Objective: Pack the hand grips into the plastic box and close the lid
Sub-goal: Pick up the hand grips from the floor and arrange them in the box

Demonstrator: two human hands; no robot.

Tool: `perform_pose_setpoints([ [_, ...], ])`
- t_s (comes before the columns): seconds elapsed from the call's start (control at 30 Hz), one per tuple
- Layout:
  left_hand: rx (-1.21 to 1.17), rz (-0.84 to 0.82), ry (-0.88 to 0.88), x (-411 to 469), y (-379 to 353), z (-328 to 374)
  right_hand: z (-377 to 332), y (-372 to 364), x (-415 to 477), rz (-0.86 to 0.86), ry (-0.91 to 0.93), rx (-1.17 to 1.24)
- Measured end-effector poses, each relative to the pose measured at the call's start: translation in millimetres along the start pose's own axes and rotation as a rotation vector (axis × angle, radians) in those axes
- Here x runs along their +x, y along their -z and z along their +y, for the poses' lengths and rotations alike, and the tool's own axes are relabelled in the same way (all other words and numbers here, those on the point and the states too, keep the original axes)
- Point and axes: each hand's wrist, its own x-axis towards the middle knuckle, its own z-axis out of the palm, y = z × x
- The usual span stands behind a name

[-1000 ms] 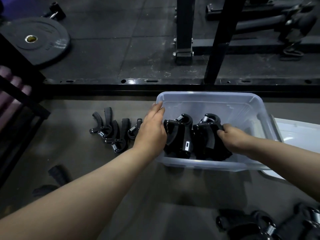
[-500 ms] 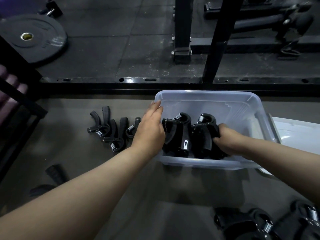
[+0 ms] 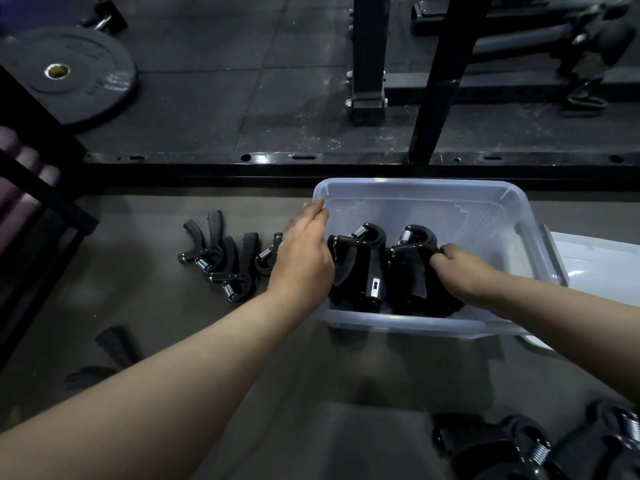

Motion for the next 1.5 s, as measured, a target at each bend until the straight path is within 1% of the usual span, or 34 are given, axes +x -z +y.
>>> perform_pose_setpoints([
  [0.07,-0.019,0.004,0.018,-1,1,0,-3,-1,-1,0.084,0.069,-0.064],
  [0.13,-0.049,0.003,0.048,-2,2,0,-13,-4,-6,0.194,0.227,-0.118],
  [0.2,-0.094,0.011,0.115,-2,3,-1,-32,-9,-13,0.242,0.389,-0.114],
  [0.3,-0.171,0.019,0.223,-2,5,-2,-65,-24,-21,0.185,0.538,-0.063],
  [0.4,-0.237,-0.006,0.255,-3,7,-3,-99,-43,-26,0.101,0.631,-0.022],
  [0.5,-0.34,0.002,0.299,-4,9,-6,-126,-59,-26,0.107,0.71,0.036],
  [0.57,-0.354,0.011,0.361,-6,10,-16,-138,-65,-27,0.133,0.715,0.077],
  [0.63,-0.278,-0.022,0.371,-12,11,-32,-146,-67,-26,0.179,0.725,0.065],
  [0.73,-0.128,-0.128,0.268,-27,17,-58,-156,-71,-21,0.215,0.729,-0.088],
  [0.83,-0.059,-0.148,0.228,-42,25,-79,-165,-76,-20,0.202,0.651,-0.188],
  [0.9,0.005,-0.151,0.255,-50,33,-93,-169,-78,-25,0.21,0.607,-0.188],
  [1.0,0.126,-0.181,0.312,-62,45,-117,-173,-79,-28,0.177,0.549,-0.158],
  [1.1,0.19,-0.205,0.382,-73,58,-136,-176,-82,-30,0.163,0.539,-0.154],
  [1.17,0.231,-0.205,0.39,-79,64,-145,-177,-84,-31,0.178,0.533,-0.148],
  [1.33,0.294,-0.187,0.337,-81,65,-158,-175,-86,-31,0.217,0.538,-0.144],
  [1.5,0.266,-0.153,0.17,-46,44,-145,-171,-89,-30,0.205,0.559,-0.107],
])
